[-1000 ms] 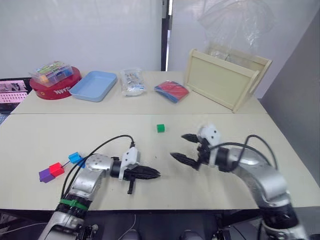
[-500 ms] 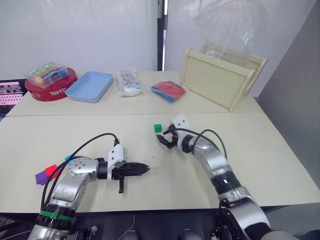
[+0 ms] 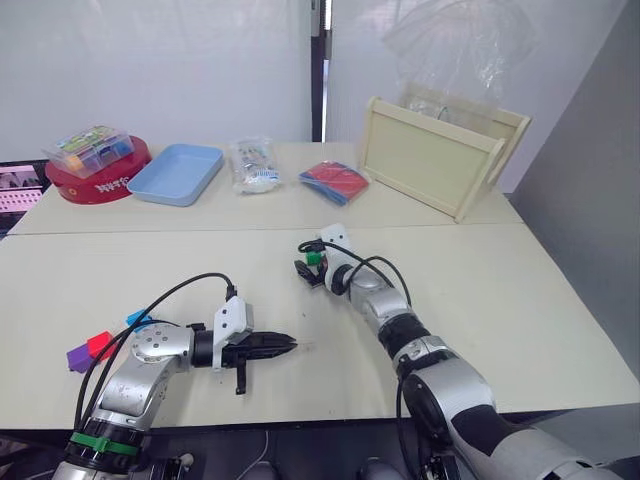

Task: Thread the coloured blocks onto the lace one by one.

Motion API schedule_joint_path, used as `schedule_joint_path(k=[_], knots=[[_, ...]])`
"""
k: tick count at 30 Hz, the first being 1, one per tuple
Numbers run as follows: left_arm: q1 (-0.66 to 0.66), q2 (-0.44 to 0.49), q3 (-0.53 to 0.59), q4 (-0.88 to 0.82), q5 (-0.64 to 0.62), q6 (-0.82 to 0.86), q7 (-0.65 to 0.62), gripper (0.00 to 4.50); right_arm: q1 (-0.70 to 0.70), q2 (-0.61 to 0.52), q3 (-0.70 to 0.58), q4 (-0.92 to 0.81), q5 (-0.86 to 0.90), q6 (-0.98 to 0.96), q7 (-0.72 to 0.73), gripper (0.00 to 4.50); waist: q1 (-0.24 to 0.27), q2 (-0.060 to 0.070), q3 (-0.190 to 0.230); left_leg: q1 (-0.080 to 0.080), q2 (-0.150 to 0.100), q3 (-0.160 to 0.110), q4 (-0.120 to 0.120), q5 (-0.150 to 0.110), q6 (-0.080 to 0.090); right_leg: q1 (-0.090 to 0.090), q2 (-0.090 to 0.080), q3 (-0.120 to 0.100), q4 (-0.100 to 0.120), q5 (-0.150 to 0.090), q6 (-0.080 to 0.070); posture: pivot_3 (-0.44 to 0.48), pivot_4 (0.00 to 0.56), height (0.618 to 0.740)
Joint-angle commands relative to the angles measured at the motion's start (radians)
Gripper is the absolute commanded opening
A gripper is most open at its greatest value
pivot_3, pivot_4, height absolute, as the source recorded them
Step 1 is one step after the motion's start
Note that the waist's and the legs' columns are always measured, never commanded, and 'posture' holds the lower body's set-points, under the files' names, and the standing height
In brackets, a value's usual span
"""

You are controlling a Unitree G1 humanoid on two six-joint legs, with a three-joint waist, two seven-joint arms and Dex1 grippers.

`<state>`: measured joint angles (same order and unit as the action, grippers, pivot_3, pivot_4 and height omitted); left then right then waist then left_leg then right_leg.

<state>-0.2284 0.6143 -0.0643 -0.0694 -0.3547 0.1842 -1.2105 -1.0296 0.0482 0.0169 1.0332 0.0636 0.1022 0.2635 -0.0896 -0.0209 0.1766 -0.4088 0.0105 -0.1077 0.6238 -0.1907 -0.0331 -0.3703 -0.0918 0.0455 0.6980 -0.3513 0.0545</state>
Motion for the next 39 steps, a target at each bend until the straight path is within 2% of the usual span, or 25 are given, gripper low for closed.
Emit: schedule_joint_path(k=[1, 6, 7, 11, 19, 23, 26, 31, 36, 38, 39], knots=[[-0.003, 0.011, 0.002, -0.034, -0.009, 0.004, 0.007, 0.00, -0.029, 0.005, -0.046, 0.000, 0.024, -0.038, -0.035, 2.97, -0.002, 0.000, 0.000, 0.000, 0.000, 0.000, 0.000, 0.000, 0.000, 0.000, 0.000, 0.000, 0.000, 0.000, 0.000, 0.000, 0.150, 0.740], [-0.002, 0.010, -0.004, -0.030, -0.007, 0.005, 0.010, 0.00, 0.008, 0.016, -0.067, -0.083, 0.037, -0.030, -0.013, 1.26, -0.008, 0.000, 0.000, 0.001, 0.000, 0.000, 0.000, 0.000, 0.000, 0.000, 0.000, 0.000, 0.001, 0.000, 0.000, 0.000, 0.150, 0.740], [-0.003, 0.008, -0.006, -0.030, -0.007, 0.005, 0.011, 0.00, 0.023, 0.017, -0.062, -0.119, 0.039, -0.018, 0.006, 1.18, -0.009, 0.000, 0.000, 0.001, 0.001, 0.000, 0.000, 0.000, 0.000, 0.000, 0.001, 0.000, 0.001, 0.000, 0.000, 0.000, 0.150, 0.740], [-0.013, -0.004, -0.019, -0.019, -0.009, -0.002, 0.007, 0.00, 0.164, -0.022, -0.007, -0.400, 0.032, 0.094, 0.083, 1.18, -0.007, 0.000, 0.000, 0.001, 0.001, 0.000, -0.001, 0.000, 0.000, -0.001, 0.001, 0.000, 0.002, 0.000, 0.000, 0.000, 0.150, 0.740], [-0.049, -0.031, -0.035, 0.028, -0.031, -0.003, -0.024, 0.00, 0.556, -0.222, 0.046, -1.142, 0.070, 0.512, 0.160, 1.18, 0.021, 0.001, 0.000, -0.002, 0.000, 0.000, 0.001, 0.000, 0.001, -0.001, 0.000, 0.000, 0.000, 0.000, 0.000, 0.000, 0.150, 0.740], [-0.079, -0.049, -0.045, 0.056, -0.032, -0.008, -0.044, 0.00, 0.682, -0.284, 0.030, -1.368, 0.111, 0.680, 0.155, 1.18, 0.019, 0.001, 0.000, -0.002, 0.000, 0.001, 0.001, -0.001, 0.001, -0.001, 0.000, 0.000, -0.004, 0.000, 0.000, 0.000, 0.150, 0.740], [-0.111, -0.068, -0.052, 0.086, -0.032, -0.008, -0.057, 0.00, 0.868, -0.262, -0.036, -1.610, 0.195, 0.881, 0.108, 1.18, 0.031, 0.001, -0.001, -0.003, 0.001, 0.001, 0.000, -0.001, 0.001, 0.000, 0.001, 0.000, -0.004, 0.000, 0.000, 0.000, 0.150, 0.740], [-0.112, -0.067, -0.058, 0.103, -0.027, -0.015, -0.077, 0.00, 0.933, -0.141, -0.061, -1.790, 0.247, 1.075, -0.008, 1.18, 0.024, 0.001, -0.001, -0.004, 0.000, 0.001, 0.001, -0.001, 0.002, 0.000, 0.000, 0.002, -0.005, 0.000, 0.000, 0.000, 0.150, 0.740], [-0.117, -0.071, -0.058, 0.115, -0.026, -0.021, -0.082, 0.00, 0.937, -0.115, -0.064, -1.849, 0.243, 1.192, -0.077, 1.18, 0.027, 0.001, -0.001, -0.002, 0.000, 0.001, 0.001, -0.001, 0.002, 0.000, 0.000, 0.001, -0.005, 0.000, 0.000, 0.000, 0.150, 0.740], [-0.116, -0.072, -0.059, 0.117, -0.024, -0.025, -0.083, 0.00, 0.913, -0.107, -0.103, -1.858, 0.277, 1.227, -0.061, 2.22, 0.028, 0.001, -0.001, -0.002, -0.001, 0.001, 0.001, -0.001, 0.002, 0.000, 0.000, 0.001, -0.005, 0.000, 0.000, 0.000, 0.150, 0.740], [-0.116, -0.072, -0.059, 0.117, -0.024, -0.027, -0.083, 0.00, 0.901, -0.102, -0.118, -1.863, 0.290, 1.240, -0.056, 2.59, 0.029, 0.001, -0.001, -0.003, -0.001, 0.001, 0.001, -0.001, 0.002, 0.000, 0.000, 0.001, -0.005, 0.000, 0.000, 0.000, 0.150, 0.740]])
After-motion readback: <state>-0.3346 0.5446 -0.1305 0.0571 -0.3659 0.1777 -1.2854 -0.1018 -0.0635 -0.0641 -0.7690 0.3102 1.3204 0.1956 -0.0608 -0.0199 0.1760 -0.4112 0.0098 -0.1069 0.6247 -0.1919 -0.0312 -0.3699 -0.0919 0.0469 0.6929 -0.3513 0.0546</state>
